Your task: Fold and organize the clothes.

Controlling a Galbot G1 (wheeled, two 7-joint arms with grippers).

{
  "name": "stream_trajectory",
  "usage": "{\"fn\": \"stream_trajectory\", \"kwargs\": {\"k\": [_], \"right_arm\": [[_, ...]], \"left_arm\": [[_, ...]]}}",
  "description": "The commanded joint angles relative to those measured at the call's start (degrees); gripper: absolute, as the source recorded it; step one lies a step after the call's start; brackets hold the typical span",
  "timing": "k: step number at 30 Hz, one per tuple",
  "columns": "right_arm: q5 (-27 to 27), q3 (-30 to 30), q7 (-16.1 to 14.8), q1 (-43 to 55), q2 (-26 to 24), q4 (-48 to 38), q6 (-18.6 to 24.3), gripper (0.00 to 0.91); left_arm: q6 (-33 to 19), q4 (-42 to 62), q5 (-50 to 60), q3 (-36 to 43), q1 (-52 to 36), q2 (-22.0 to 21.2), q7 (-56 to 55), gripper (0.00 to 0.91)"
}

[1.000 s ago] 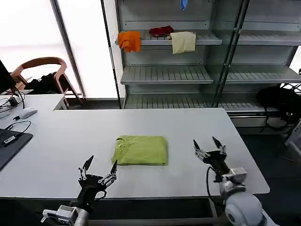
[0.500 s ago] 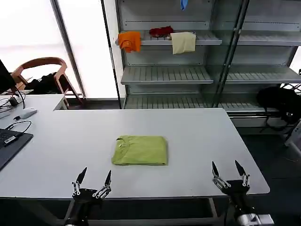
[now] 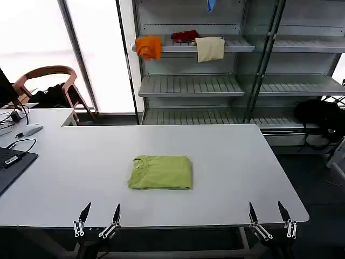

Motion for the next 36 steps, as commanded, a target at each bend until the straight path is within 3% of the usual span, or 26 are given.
{"fn": "stream_trajectory", "kwargs": {"k": [1,16,27,36], "right_arm": [[-2.8,0.5,1.0,-4.0,0.5,-0.2,5.4,0.907],[-2.2,0.1,0.6,-4.3,-0.1,0.1,5.8,0.907],[-0.7,1.1,0.0,-4.1,-1.0,0.3,5.8,0.907],[-0.3,1.5,-0.6,-4.1,-1.4,0.6,5.7,0.907]], "left_arm": [[-1.4,-0.1,-0.4,-0.4,2.0,0.3,-1.2,0.907],[-0.7,-0.2,-4.7,-3.7,2.2,1.7,0.3,0.907],[-7.8,3.4,-10.0,-8.8,2.7,3.4,7.9,0.907],[-7.7,3.2,-9.7,-8.9,2.9,3.1,7.8,0.907]]}}
